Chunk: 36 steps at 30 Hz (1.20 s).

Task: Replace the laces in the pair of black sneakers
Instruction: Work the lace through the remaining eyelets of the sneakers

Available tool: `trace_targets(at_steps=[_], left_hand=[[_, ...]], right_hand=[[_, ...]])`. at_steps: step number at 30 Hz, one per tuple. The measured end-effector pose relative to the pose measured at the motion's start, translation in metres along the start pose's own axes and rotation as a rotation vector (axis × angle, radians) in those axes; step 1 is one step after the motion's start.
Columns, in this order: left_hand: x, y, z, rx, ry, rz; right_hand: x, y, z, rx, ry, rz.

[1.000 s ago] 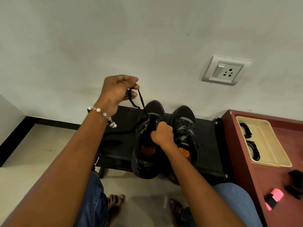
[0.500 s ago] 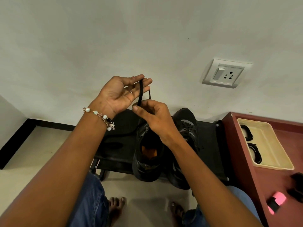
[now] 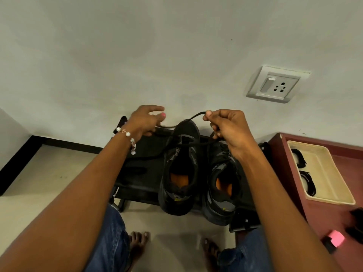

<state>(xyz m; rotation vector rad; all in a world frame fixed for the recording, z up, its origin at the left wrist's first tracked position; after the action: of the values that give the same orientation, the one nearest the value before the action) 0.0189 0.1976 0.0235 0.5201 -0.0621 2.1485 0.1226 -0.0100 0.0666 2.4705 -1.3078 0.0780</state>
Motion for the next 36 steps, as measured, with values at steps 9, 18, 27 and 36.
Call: trace_targets(at_steps=[9,18,27,36], left_hand=[[-0.027,0.011,0.026,-0.175,0.098,-0.13],[0.02,-0.005,-0.017,0.122,0.384,0.605],[-0.038,0.002,0.008,-0.275,-0.392,-0.193],[-0.059,0.005,0.018,-0.402,-0.286,-0.115]], right_hand=[[-0.005,-0.002,0.005,-0.056,0.089,-0.045],[0.017,-0.025,0.037,-0.239,0.282,0.092],[-0.01,-0.019,0.032,-0.146,0.237,0.031],[-0.014,-0.021,0.033,-0.178,0.017,0.025]])
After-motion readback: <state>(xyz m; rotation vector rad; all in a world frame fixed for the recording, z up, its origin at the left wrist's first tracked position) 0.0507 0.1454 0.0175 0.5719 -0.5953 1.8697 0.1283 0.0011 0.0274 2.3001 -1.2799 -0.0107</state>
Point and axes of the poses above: each hand's wrist, its own y-axis away from the middle knuckle, its own x-axis out of the back of the hand, z = x × y, the point moved 4 cm from there along -y, towards the middle knuckle, and after that the axes turned 10 degrees about -x, right-handed, at the moved point
